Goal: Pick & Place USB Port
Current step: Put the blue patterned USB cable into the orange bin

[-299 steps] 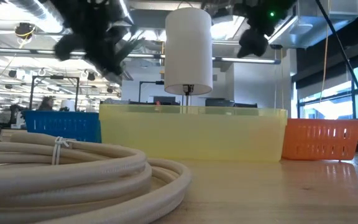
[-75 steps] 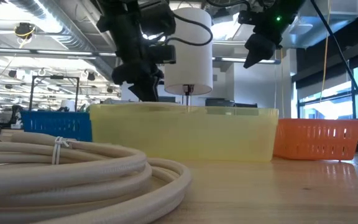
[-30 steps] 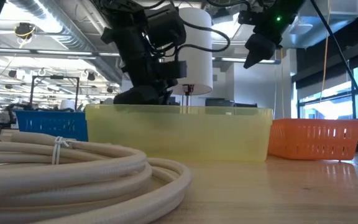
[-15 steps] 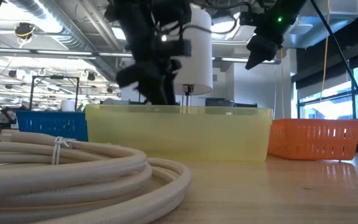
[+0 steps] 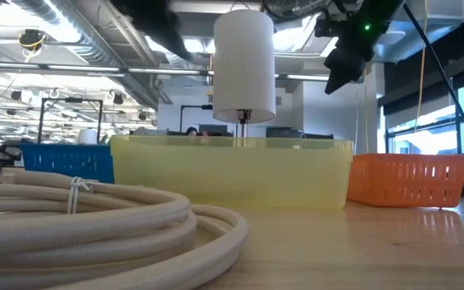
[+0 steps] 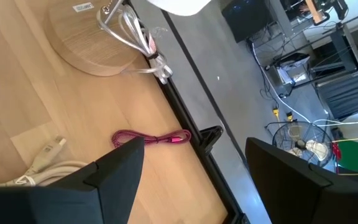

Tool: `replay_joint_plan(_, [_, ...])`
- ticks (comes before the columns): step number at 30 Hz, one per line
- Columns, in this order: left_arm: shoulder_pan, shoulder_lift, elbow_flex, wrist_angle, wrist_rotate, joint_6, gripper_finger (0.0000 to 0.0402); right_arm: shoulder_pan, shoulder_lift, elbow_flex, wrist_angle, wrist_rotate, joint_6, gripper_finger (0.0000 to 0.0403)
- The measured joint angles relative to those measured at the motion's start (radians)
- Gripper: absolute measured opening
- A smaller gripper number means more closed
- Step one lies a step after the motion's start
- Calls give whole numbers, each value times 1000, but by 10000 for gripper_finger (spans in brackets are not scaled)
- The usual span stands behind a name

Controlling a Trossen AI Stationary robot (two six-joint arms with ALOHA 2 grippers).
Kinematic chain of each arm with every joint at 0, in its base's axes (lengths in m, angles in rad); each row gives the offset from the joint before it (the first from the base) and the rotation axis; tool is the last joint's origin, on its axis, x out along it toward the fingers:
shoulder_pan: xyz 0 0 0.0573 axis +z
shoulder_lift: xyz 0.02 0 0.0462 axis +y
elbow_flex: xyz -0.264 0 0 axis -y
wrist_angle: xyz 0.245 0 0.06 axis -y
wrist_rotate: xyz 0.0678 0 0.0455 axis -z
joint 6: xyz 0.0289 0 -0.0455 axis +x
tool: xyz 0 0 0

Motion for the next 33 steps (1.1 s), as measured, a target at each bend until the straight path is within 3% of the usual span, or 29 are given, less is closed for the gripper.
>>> replay_joint_plan(3, [0,-159,-115,42,-72,-58,175,0,0,0,1,0,-1,283])
replay_joint_plan(8, [10,-367,-266,34,-363,-149,177,0,0,0,2,1,-4,283])
replay_joint_plan(10, [38,-416,-299,22,-412,-185,177,0,0,0,4,0,-3,283])
replay_joint_plan(15, [166,-431,-316,-76,-390,-277,171,0,0,0,4,1,-3,283])
replay_joint_plan(22, [361,-359,-318,-156,-300,-315,161,0,0,0,4,0,-1,283])
replay_joint_plan(33, [597,-71,-318,-152,-179,-230,159,0,0,0,3,-14,-3,283])
